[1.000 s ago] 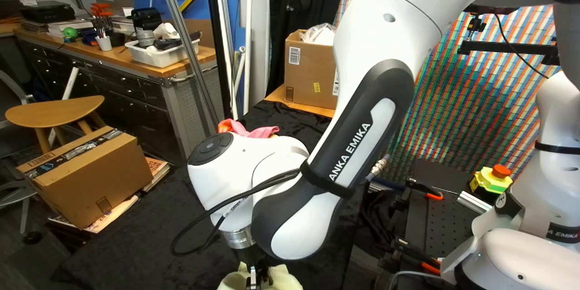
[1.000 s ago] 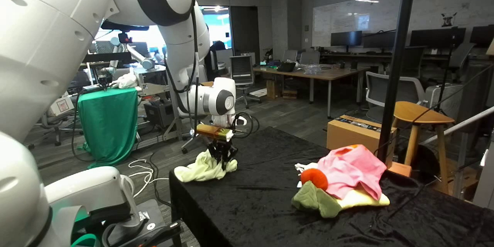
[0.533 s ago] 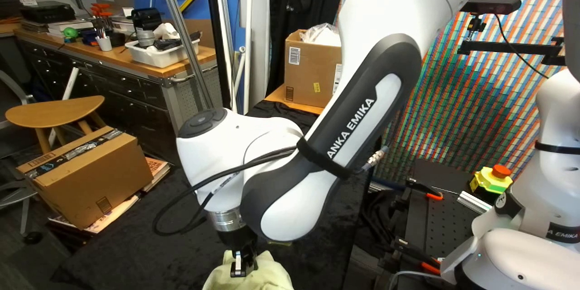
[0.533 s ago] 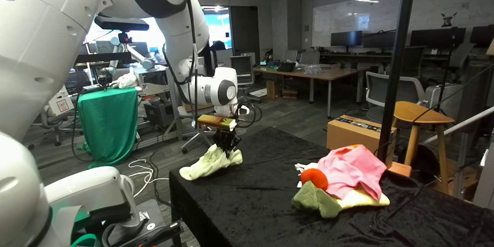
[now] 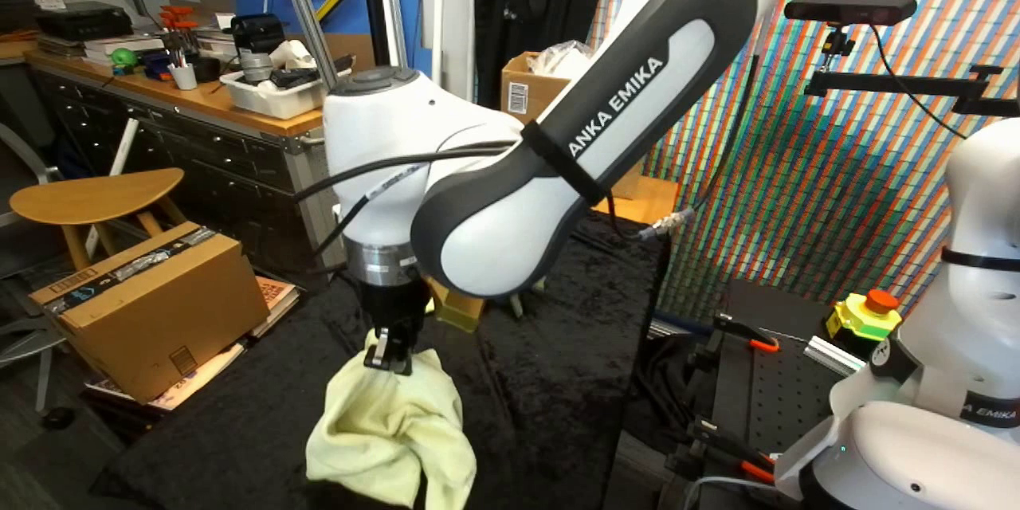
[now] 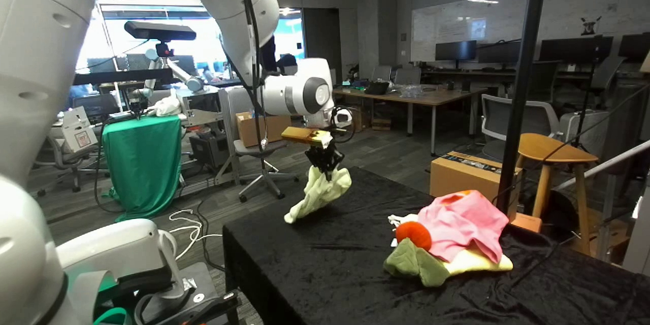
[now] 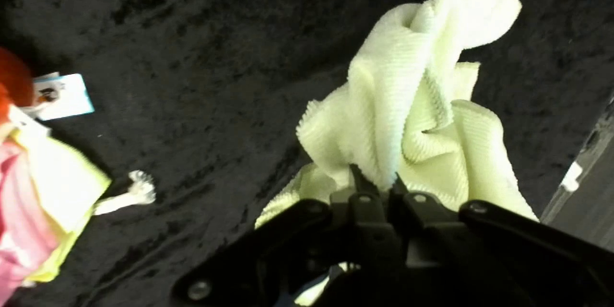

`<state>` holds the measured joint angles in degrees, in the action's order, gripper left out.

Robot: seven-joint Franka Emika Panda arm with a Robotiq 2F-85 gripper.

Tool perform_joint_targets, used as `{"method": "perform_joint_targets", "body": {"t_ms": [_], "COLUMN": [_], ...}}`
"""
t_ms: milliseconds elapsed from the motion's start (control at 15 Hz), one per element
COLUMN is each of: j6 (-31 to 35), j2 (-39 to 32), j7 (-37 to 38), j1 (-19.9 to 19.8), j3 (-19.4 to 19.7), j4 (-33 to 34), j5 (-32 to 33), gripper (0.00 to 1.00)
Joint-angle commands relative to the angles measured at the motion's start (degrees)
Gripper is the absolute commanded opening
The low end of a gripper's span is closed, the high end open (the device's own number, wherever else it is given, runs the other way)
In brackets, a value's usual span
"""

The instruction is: Put all the items on the table in one place

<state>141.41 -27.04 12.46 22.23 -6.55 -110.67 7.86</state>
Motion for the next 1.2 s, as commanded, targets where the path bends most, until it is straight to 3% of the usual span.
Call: {"method": "perform_joint_targets", "body": {"t_ms": [0,667,1133], "j6": [2.4,6.7,5.6], "j2": [3.4,3.4,1.0], "j7": [3.9,16.6,21.8], "j1": [-2.9,-10.6,-13.4], "j3": [2.3,11.0,14.0], "j4": [-0.9,3.4,6.3], "j5": [-0.3,-1.8,-2.7], "gripper": [0.07,0.07,0.07]}}
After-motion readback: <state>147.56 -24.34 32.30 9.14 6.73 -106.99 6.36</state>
